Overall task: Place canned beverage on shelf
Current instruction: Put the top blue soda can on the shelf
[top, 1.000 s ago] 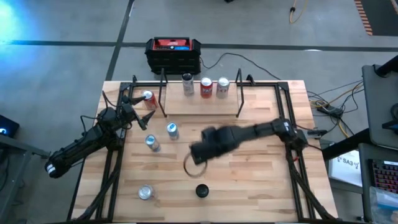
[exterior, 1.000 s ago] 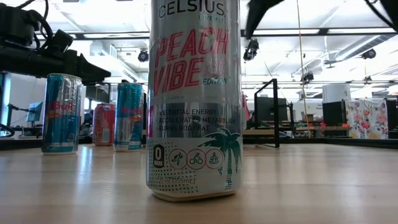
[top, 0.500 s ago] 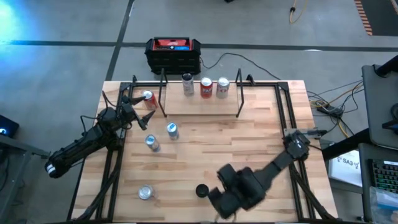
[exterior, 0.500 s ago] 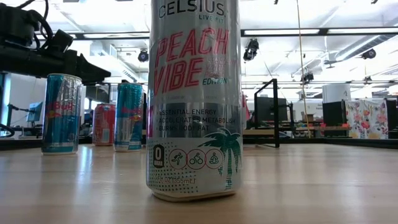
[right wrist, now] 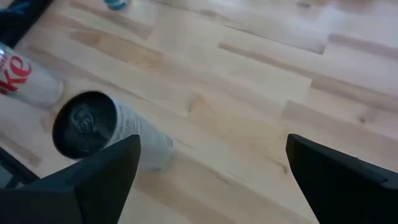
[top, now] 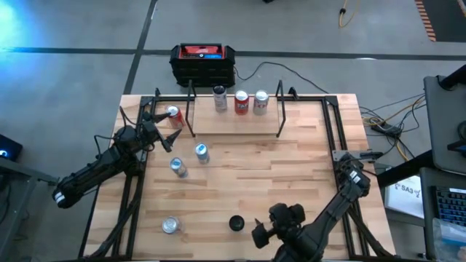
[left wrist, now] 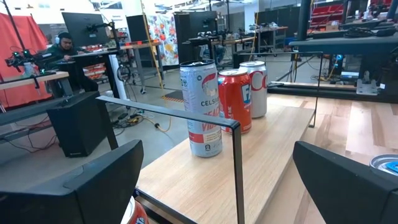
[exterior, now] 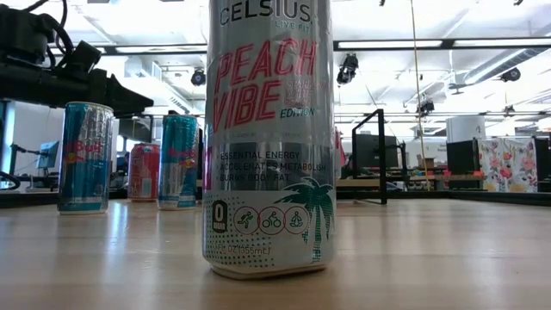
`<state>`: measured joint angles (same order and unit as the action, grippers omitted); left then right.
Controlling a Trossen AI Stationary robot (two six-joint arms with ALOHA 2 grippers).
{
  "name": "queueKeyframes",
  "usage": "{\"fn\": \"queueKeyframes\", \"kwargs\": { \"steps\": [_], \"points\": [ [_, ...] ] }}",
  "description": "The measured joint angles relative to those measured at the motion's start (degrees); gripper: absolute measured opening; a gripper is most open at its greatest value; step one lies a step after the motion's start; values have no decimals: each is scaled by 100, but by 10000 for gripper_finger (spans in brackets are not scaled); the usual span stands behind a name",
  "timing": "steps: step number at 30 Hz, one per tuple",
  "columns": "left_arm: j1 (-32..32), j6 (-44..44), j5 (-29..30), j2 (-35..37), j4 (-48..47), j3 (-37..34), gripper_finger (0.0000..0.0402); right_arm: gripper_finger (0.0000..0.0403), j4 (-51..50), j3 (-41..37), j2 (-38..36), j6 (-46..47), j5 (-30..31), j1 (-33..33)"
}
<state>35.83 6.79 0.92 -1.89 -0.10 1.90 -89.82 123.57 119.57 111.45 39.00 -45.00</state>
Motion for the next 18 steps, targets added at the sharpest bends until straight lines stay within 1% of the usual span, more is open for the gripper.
{"fn": "queueKeyframes", "kwargs": {
  "steps": [3,9,14,18],
  "points": [
    [0,0,1,0,-2,1,398,386,41,79,0,-388,107,63],
    [0,-1,0,0,-1,1,398,386,69,190,-22,-1109,611,359],
    [-2,-2,1,0,-2,1,398,386,513,190,-6,-1540,597,691],
    [-2,-1,0,0,0,0,398,386,1101,190,2,-2403,573,956]
  ]
}}
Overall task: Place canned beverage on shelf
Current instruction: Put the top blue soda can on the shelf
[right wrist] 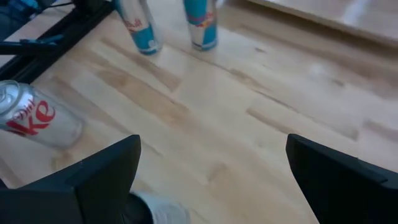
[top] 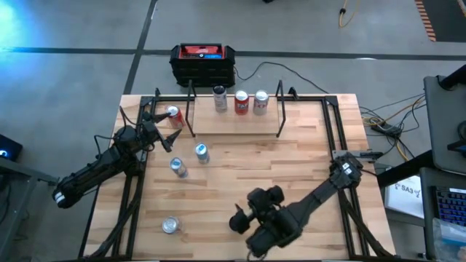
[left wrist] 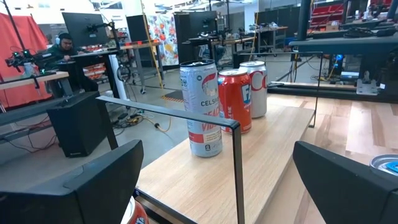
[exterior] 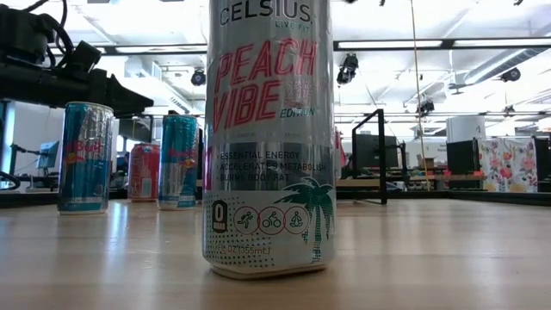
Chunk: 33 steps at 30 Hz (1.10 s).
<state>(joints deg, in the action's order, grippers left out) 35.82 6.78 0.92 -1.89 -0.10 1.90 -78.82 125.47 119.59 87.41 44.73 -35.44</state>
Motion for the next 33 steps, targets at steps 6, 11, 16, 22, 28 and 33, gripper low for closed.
{"fn": "queueKeyframes", "kwargs": {
  "steps": [6,11,16,22,28,33],
  "points": [
    [1,0,0,0,-1,1,398,386,691,0,0,-1391,-117,503],
    [1,-1,0,0,0,1,398,386,997,0,4,-2187,-1280,1151],
    [0,1,-1,0,-2,1,398,386,1389,-35,19,-3020,-2362,1801],
    [2,-1,1,0,0,0,398,386,2081,-221,22,-3742,-2885,2179],
    [0,-1,0,0,-1,0,398,386,2493,-324,26,-4317,-2867,2438],
    [0,1,1,0,0,2,398,386,2754,-392,26,-4803,-2837,2727]
  ]
}}
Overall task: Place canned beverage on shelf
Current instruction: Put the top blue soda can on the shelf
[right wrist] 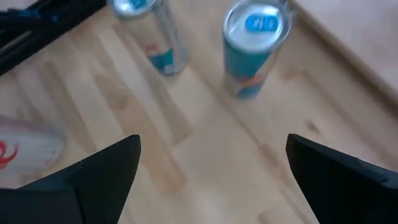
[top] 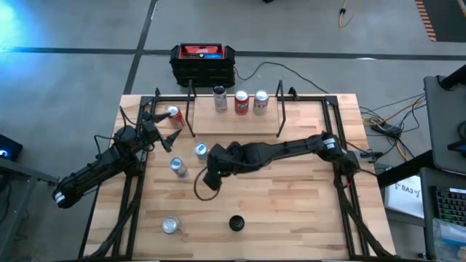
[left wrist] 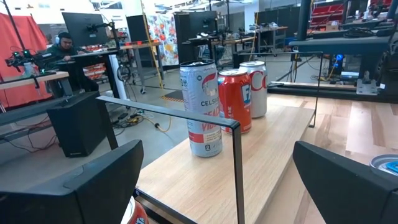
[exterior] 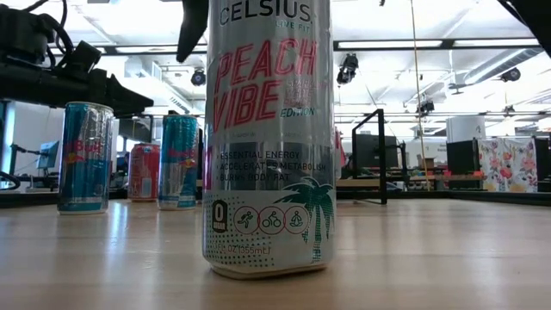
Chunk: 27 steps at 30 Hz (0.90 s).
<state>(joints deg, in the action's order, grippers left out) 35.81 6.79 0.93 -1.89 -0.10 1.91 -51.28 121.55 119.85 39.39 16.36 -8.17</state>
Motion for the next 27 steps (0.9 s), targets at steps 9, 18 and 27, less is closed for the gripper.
{"fn": "queueKeyframes", "kwargs": {
  "steps": [9,18,27],
  "points": [
    [1,-1,0,0,-1,0,398,386,997,-196,0,-1248,-226,452],
    [1,-2,-2,0,-1,-1,398,386,1011,-317,0,-2720,-366,589],
    [1,-1,0,0,0,-1,398,386,1054,-379,0,-4069,-1034,696]
  ]
}}
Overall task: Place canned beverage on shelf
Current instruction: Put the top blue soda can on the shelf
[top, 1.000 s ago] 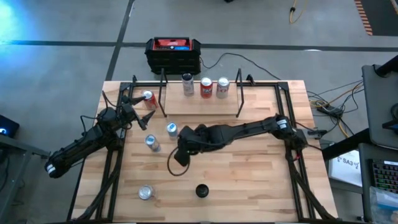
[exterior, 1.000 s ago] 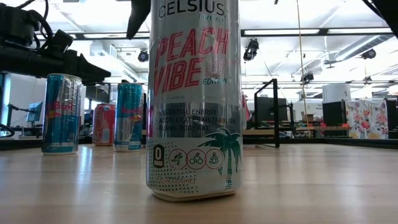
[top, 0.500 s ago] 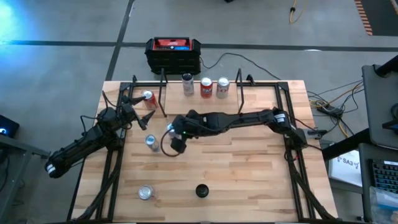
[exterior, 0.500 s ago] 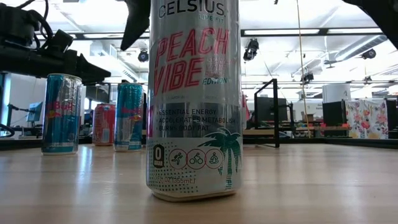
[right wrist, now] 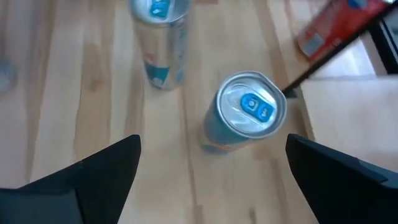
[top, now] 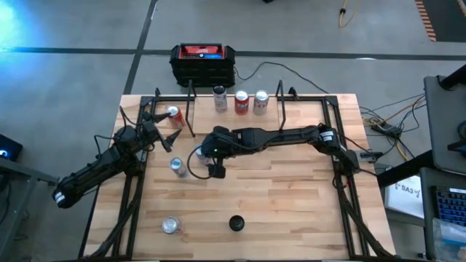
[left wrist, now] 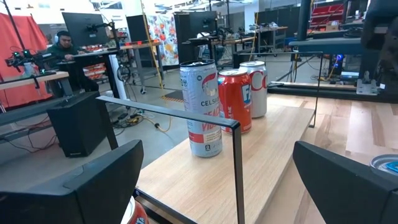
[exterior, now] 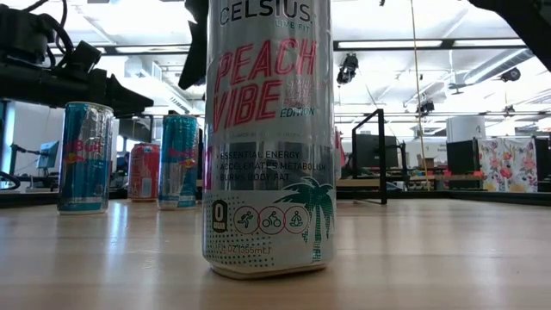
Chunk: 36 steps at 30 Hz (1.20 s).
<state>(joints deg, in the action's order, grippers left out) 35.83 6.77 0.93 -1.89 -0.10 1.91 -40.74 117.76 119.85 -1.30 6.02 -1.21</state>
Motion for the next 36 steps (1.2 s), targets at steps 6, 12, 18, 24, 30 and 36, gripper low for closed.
{"fn": "queueKeyframes", "kwargs": {
  "steps": [6,12,18,24,30,36],
  "points": [
    [1,-1,-2,0,-2,-1,398,386,317,-11,0,-820,-125,41],
    [0,1,-1,0,-1,-1,398,386,693,-14,31,-1378,-369,268],
    [-1,-1,0,-2,-2,0,398,386,1055,-19,386,-1441,-1110,677],
    [1,1,0,-2,-2,-1,398,386,1148,-27,490,-1130,-1587,961],
    [-1,1,-1,-1,-1,-1,398,386,1148,-29,522,-1129,-1698,988],
    [-1,-1,0,0,0,-1,398,386,1148,-29,522,-1048,-1856,986]
  ]
}}
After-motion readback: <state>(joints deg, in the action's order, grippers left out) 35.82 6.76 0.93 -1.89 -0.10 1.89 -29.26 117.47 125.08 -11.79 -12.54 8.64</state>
